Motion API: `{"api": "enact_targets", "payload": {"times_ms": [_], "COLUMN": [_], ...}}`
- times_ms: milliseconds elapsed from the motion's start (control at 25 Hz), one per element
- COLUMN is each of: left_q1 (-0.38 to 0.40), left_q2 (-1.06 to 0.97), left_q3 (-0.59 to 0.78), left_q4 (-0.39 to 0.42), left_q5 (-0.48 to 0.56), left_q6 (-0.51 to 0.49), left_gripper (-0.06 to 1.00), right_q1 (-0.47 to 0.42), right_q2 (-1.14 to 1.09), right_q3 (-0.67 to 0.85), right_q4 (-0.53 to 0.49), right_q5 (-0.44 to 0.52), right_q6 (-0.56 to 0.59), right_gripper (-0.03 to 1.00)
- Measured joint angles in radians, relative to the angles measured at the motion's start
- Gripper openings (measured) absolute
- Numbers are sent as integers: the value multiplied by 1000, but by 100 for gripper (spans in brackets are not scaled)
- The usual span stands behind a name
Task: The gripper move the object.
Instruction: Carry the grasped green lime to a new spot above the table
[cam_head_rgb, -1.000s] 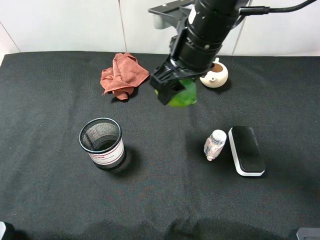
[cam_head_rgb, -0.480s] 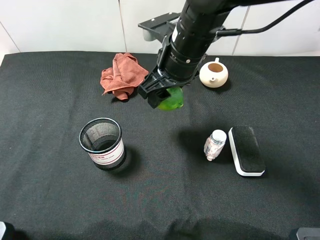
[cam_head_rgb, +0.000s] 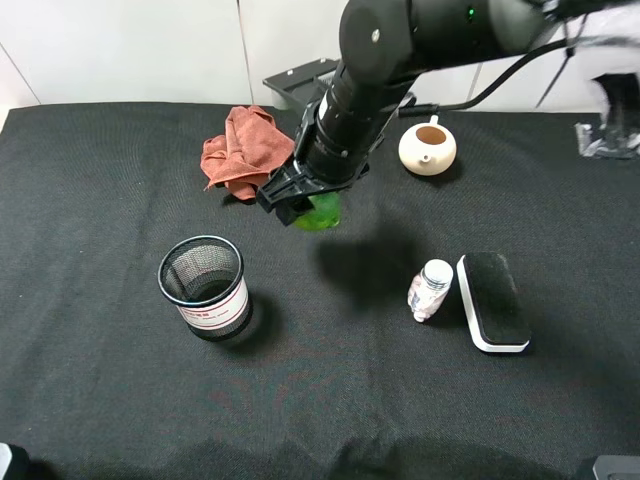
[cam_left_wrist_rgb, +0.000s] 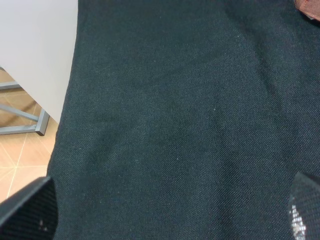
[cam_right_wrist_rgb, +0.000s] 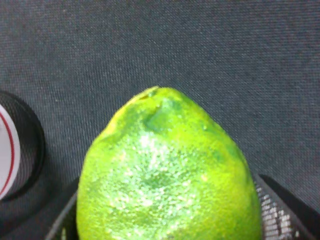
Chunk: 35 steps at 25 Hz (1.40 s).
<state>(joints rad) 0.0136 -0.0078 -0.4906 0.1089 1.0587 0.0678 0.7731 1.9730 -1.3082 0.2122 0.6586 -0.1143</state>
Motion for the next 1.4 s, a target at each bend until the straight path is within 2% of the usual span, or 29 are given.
{"api": "enact_targets", "payload": {"times_ms": [480,1000,1400], "left_q1": [0,0,0], "left_q2": [0,0,0], "left_q3": [0,0,0], "left_q4": [0,0,0], "left_q5": [0,0,0], "left_q6": [0,0,0], "left_gripper": [97,97,97], "right_q1": [0,0,0], "right_q2": [88,146,147], "right_q3": [0,0,0], "right_q4": [101,165,168], "right_q5": [-66,-49,-35], "right_q6": [-62,-119,-122], "right_gripper": [47,47,47]}}
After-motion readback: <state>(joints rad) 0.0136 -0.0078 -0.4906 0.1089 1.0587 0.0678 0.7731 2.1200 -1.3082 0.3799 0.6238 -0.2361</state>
